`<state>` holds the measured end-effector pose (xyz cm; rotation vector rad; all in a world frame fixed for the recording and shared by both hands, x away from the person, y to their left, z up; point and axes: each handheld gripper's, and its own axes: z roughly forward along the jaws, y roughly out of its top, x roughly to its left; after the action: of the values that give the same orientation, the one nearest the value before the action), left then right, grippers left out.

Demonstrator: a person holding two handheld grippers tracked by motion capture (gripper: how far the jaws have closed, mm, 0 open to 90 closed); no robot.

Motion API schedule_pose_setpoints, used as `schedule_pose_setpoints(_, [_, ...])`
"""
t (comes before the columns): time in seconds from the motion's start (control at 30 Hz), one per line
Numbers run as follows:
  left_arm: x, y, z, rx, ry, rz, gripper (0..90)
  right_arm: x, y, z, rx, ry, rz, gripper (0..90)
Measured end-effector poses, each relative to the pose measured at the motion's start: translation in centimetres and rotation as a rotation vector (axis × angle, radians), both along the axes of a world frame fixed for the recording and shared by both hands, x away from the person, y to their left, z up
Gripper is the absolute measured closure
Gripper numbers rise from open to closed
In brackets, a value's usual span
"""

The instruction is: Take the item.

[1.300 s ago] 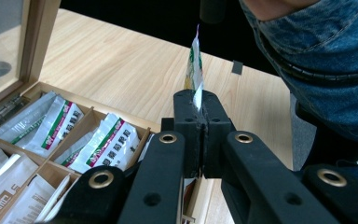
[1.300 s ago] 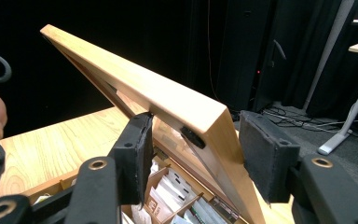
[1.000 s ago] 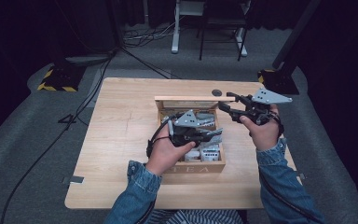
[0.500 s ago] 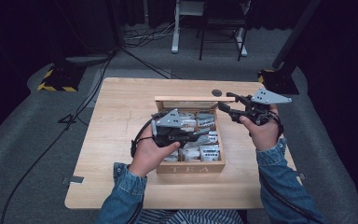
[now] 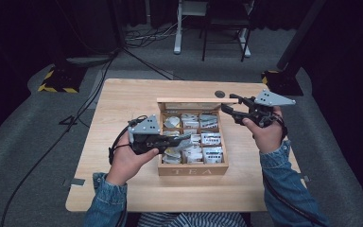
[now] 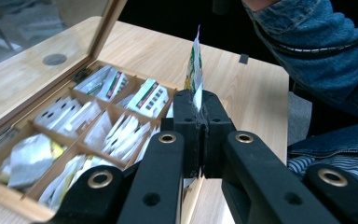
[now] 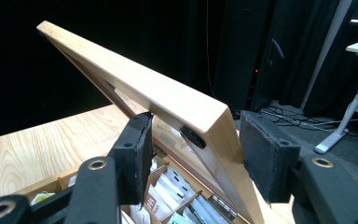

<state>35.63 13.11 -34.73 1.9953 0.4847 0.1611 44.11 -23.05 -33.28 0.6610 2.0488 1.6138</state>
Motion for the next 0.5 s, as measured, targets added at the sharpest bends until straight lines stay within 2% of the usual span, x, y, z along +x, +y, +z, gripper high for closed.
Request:
schedule_pose_setpoints(0.27, [-1.1,3.0,-0.6,-0.031,-0.002,0.033,87.7,0.0,0.0,-0.1,0.000,0.001,-0.001,45.8])
schedule_pose_setpoints(0.4, [-1.6,4.1,-0.5,-0.019,-0.013,0.038,87.6,0.2,0.2,-0.4,-0.030,0.009,-0.007,47.2])
schedule_pose_setpoints(0.5, [-1.8,4.9,-0.7,-0.022,-0.012,0.044,87.6,0.2,0.5,-0.6,-0.031,0.013,0.000,47.3])
